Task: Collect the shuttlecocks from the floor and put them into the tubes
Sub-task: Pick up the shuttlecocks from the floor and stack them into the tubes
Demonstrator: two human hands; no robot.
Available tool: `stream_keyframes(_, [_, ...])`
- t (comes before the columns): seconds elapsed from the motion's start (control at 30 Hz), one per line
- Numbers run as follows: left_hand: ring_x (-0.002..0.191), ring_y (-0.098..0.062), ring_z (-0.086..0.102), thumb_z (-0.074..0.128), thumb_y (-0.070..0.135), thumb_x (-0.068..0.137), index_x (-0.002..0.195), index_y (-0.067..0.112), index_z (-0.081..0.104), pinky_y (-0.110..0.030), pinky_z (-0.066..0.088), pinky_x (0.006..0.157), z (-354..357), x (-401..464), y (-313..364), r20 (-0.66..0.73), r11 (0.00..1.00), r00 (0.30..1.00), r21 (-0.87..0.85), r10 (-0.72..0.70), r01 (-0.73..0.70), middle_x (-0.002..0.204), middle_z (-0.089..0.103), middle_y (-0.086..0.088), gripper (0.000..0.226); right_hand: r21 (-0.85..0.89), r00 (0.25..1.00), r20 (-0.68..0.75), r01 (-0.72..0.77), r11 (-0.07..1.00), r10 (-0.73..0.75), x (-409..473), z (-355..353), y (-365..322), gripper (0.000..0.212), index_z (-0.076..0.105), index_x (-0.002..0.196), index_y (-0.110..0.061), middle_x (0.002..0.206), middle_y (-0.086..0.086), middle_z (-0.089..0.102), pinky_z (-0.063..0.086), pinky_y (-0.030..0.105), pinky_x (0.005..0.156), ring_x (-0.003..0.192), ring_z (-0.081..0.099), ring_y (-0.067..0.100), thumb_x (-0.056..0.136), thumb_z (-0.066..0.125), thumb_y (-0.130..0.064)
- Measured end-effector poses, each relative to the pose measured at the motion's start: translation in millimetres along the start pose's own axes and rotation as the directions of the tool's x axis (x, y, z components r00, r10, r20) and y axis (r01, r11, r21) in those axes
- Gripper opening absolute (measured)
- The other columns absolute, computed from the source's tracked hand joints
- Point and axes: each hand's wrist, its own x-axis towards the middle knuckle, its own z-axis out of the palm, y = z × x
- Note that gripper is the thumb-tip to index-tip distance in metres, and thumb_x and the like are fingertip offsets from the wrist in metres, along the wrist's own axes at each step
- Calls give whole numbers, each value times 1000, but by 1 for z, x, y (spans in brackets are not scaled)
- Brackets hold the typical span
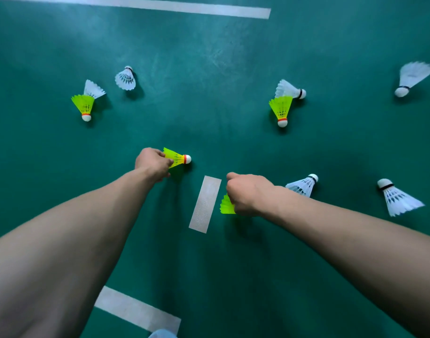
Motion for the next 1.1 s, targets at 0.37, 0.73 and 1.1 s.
stream_keyframes(0.37, [59,-18,75,52,21,101,96,20,48,-31,47,49,-133,-126,85,70,957,955,-44,289,-287,87,64,-1,6,820,828,-400,131,557,394,-136,-153,-63,16,59,75,-24,77,-5,65,48,36,70,81,59,24,85,72,-26])
stream_keyframes(0.73, [60,-26,75,48,19,107,94,28,46,-21,43,37,-369,-372,284,220,877,854,-213,472,-430,109,67,7,15,905,682,-420,261,337,599,-408,-400,-80,9,60,92,-17,89,2,67,53,47,86,86,62,27,92,69,-19])
stream_keyframes(1.1, [70,-17,76,59,16,102,107,20,67,-18,45,48,-348,-603,433,494,825,661,-329,565,-459,102,77,12,11,945,324,-235,297,137,916,-664,-377,-33,8,74,82,-22,82,-12,71,50,28,81,79,62,3,87,78,-17])
